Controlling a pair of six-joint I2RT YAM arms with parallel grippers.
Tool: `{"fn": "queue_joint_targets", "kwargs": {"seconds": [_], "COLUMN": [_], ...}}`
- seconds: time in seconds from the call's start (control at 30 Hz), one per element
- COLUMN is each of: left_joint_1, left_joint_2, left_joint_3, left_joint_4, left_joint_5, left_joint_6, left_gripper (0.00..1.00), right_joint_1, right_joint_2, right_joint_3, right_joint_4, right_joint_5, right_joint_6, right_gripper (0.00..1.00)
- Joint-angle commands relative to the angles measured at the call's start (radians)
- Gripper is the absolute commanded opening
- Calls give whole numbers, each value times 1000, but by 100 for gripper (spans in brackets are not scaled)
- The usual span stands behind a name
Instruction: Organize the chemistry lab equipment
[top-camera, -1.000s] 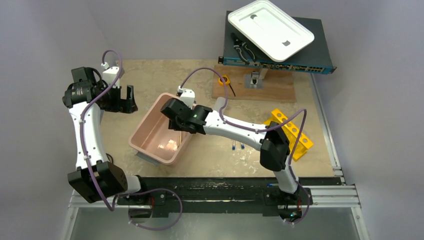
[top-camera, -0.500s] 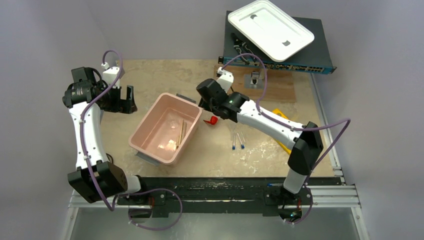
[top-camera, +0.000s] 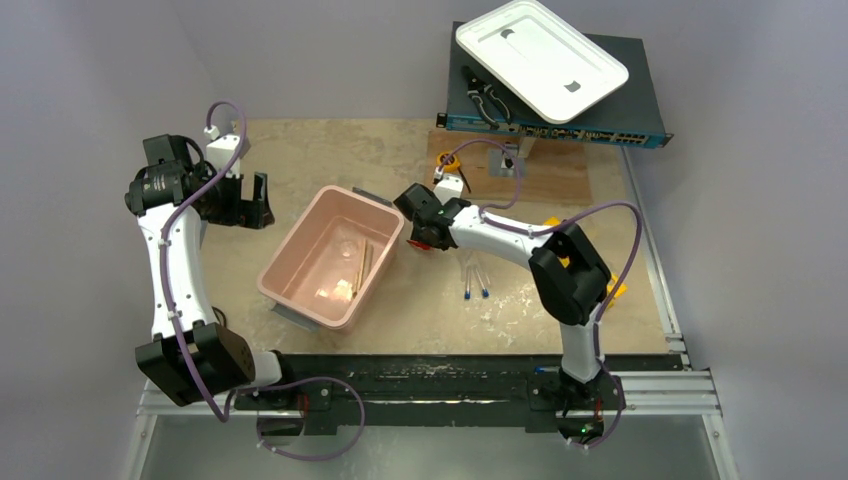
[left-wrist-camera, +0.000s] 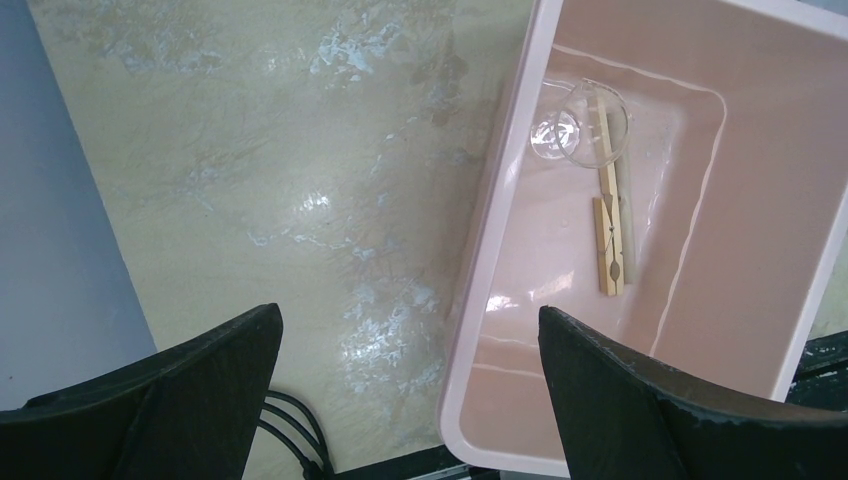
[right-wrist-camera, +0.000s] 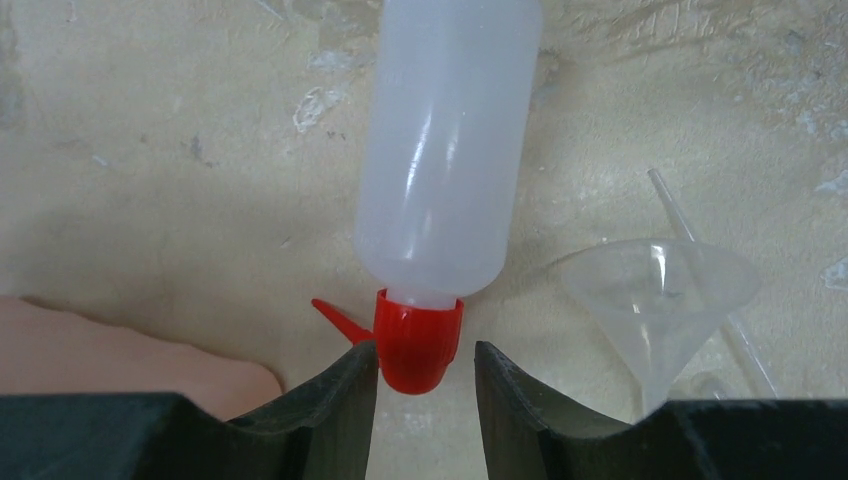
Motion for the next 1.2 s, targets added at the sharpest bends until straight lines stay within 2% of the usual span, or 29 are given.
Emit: {"fn": "queue_joint_targets", "kwargs": {"seconds": [0.0, 0.23, 0.27, 0.3, 0.5, 0.6, 0.7, 0.9, 0.93, 1.03, 1.07, 1.17], "left_joint_1": [10, 9, 10, 9, 10, 9, 10, 10, 10, 9, 9, 10], "left_joint_2": [-5, 2, 3, 3, 2, 3, 4, 7, 7, 10, 11, 16], "left_joint_3": [3, 3, 3, 3, 3, 2, 3, -4, -5, -8, -8, -4], "left_joint_4": [1, 1, 2, 2, -1, -1, -3, -3, -4, -2, 0, 1], "left_joint_5": [5, 11, 12, 12, 12, 11, 13, 10, 10, 11, 9, 9], "left_joint_6": [17, 17, 16, 16, 19, 20, 19, 22, 22, 22, 21, 19], "left_gripper": [100, 100, 100, 100, 100, 100, 100, 100, 100, 100, 100, 100], "right_joint_1": [-15, -22, -23, -23, -23, -23, -23, -22, -21, -2, 9, 70], "right_joint_2": [13, 65, 74, 78, 92, 84, 74, 6, -18, -86, -111, -181], "right_joint_3": [20, 27, 26, 25, 7, -9, -14, -33, -38, -44, -40, -13], "right_joint_4": [37, 38, 40, 44, 65, 81, 83, 85, 84, 72, 63, 4], "right_joint_5": [7, 4, 3, 1, -7, 1, 14, 64, 72, 103, 115, 170], "right_joint_6": [0, 0, -52, -60, -66, -60, -57, -79, -84, -84, -117, -147], "right_gripper": [40, 40, 63, 69, 72, 67, 58, 28, 25, 25, 18, 17]}}
